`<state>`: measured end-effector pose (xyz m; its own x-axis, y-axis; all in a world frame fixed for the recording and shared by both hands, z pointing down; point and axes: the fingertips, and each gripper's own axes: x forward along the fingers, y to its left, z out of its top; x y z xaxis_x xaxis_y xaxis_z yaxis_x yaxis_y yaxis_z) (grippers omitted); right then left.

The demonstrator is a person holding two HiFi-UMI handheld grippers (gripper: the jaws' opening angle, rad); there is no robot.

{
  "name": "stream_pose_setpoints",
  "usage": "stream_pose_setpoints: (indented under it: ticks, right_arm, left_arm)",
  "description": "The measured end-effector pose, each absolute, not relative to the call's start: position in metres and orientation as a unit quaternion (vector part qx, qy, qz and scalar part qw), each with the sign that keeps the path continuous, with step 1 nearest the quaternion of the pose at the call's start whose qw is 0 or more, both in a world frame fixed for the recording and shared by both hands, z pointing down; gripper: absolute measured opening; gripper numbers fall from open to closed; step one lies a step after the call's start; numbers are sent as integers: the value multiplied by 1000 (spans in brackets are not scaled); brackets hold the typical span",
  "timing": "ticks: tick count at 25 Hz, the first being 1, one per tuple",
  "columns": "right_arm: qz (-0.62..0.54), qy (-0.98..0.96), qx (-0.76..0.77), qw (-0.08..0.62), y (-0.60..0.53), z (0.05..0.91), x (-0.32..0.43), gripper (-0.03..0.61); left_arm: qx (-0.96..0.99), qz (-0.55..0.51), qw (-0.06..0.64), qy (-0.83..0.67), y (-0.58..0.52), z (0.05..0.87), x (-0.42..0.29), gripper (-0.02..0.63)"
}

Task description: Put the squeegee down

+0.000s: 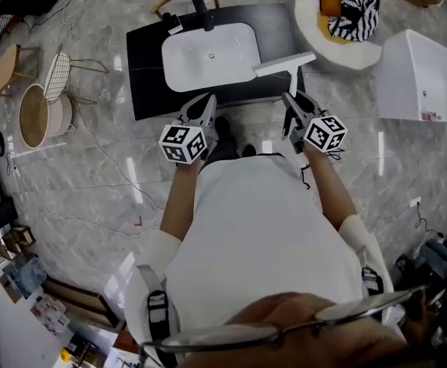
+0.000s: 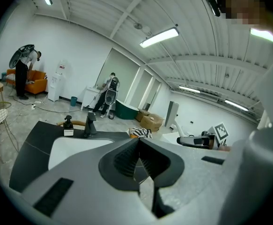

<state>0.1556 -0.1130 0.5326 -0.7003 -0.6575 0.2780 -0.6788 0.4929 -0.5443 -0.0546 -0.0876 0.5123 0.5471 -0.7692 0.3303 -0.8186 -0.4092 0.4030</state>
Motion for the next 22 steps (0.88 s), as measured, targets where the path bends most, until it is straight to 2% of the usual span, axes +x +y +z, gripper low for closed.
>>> stream_pose_setpoints:
  ticks: [22]
  right_arm:
    - [339,-814,472,25,-199,551,124,98]
  left_arm:
    - [873,72,293,-383,-203,542,-95,5]
